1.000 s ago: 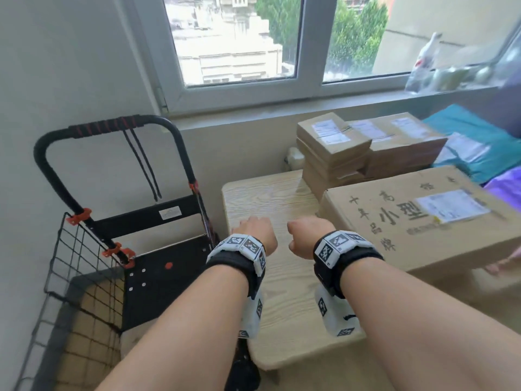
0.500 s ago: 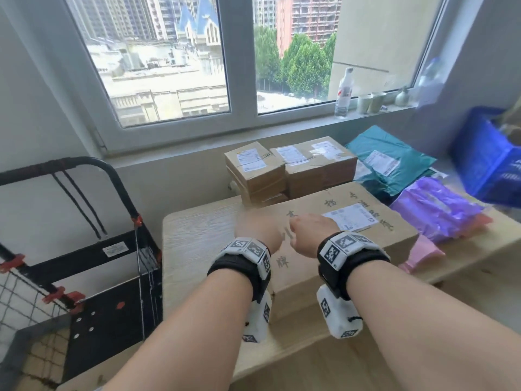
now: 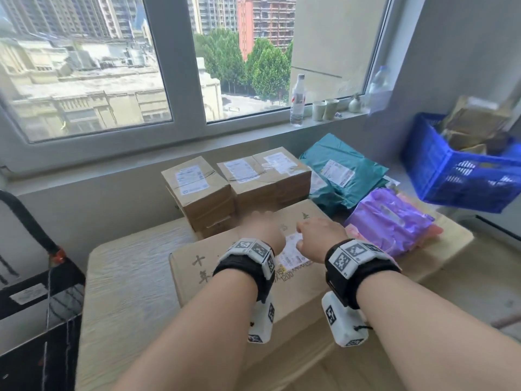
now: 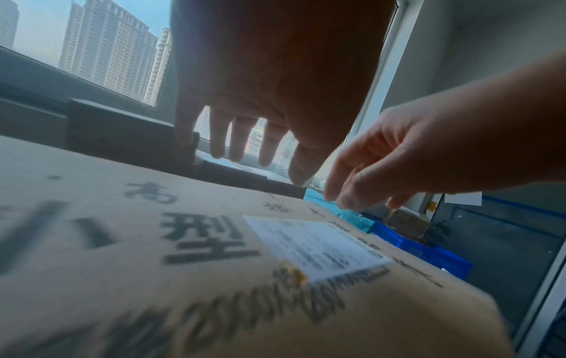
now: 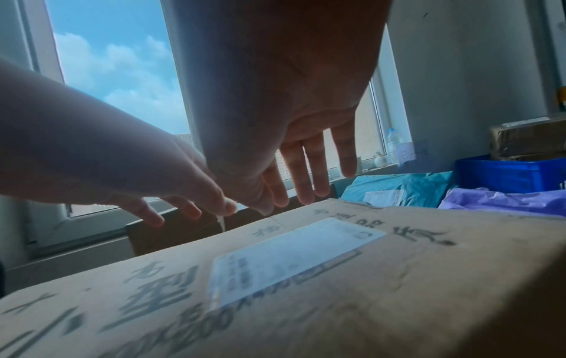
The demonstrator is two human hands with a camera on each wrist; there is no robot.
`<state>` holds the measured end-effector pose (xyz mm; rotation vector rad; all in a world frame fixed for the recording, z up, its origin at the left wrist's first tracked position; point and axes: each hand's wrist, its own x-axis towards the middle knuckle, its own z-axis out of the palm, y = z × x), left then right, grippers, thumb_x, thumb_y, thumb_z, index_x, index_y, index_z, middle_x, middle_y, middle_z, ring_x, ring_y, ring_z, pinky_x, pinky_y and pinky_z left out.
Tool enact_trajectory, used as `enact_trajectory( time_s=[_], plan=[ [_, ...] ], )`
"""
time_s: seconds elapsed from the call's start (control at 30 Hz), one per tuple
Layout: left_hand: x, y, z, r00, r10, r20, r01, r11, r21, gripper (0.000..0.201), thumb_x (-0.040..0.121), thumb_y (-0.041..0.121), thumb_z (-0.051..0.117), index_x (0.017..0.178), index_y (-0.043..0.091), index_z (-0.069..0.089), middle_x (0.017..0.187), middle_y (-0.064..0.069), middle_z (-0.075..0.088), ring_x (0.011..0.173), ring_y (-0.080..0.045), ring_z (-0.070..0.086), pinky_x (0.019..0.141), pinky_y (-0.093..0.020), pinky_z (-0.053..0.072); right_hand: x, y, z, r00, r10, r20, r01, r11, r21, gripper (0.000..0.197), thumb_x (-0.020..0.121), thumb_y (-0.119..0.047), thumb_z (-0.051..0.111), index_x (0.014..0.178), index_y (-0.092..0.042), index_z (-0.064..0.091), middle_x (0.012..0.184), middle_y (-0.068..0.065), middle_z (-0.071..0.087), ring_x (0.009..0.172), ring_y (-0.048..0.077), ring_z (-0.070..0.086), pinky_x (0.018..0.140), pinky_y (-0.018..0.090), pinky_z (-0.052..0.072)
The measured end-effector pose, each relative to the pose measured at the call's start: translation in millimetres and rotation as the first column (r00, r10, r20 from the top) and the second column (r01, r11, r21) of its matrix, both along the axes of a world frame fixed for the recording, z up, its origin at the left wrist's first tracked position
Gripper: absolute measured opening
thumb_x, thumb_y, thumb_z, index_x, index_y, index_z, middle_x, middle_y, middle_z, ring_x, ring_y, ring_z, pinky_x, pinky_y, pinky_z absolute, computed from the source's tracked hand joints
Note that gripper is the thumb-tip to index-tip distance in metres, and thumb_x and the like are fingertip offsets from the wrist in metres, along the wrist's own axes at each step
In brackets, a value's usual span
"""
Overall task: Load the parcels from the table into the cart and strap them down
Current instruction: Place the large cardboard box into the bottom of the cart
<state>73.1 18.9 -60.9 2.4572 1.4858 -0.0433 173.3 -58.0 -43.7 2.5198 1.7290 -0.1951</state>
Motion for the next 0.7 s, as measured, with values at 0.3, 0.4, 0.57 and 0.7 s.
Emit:
enact_trajectory(
  time_s=[0.3,0.4,0.57,0.7],
  plan=[
    [56,55,-13,0.999,0.032,-0.011,-0.033,0.998,-0.046,0.041,0.093,0.032,0.047,0.131,0.017,0.041,0.135,-0.009,0.042,0.128,-0.029,0.039,0.103,-0.046,0.035,72,46,-9,0.998,-0.061,0.029,0.061,0.998,-0.017,0.038,0.091,-0.031,0.047,0.127,-0.019,0.051,0.126,0.007,0.056,0.119,0.027,0.052,0.091,0.040,0.046],
    [57,67,-18,0.998,0.064,-0.026,-0.066,0.995,-0.070,0.044,0.093,0.035,0.048,0.132,0.017,0.041,0.135,-0.009,0.042,0.128,-0.029,0.038,0.104,-0.046,0.034,86,53,-20,0.995,-0.099,0.012,0.099,0.994,-0.045,0.043,0.092,-0.037,0.047,0.130,-0.017,0.045,0.129,0.008,0.052,0.122,0.027,0.049,0.094,0.041,0.044],
    [51,67,-30,0.988,0.138,-0.069,-0.144,0.986,-0.089,0.046,0.094,0.039,0.046,0.133,0.016,0.039,0.135,-0.010,0.041,0.128,-0.031,0.038,0.104,-0.048,0.034,92,59,-37,0.985,-0.157,-0.066,0.151,0.984,-0.092,0.060,0.090,-0.053,0.050,0.130,-0.010,0.041,0.132,0.015,0.049,0.121,0.033,0.049,0.095,0.042,0.043],
    [47,61,-32,0.973,0.224,-0.053,-0.227,0.971,-0.075,0.052,0.093,0.045,0.048,0.134,0.016,0.040,0.137,-0.011,0.042,0.128,-0.032,0.039,0.103,-0.048,0.035,98,63,-45,0.979,-0.164,-0.123,0.154,0.984,-0.090,0.065,0.087,-0.055,0.050,0.131,-0.009,0.038,0.132,0.017,0.049,0.120,0.035,0.051,0.093,0.043,0.044]
  ],
)
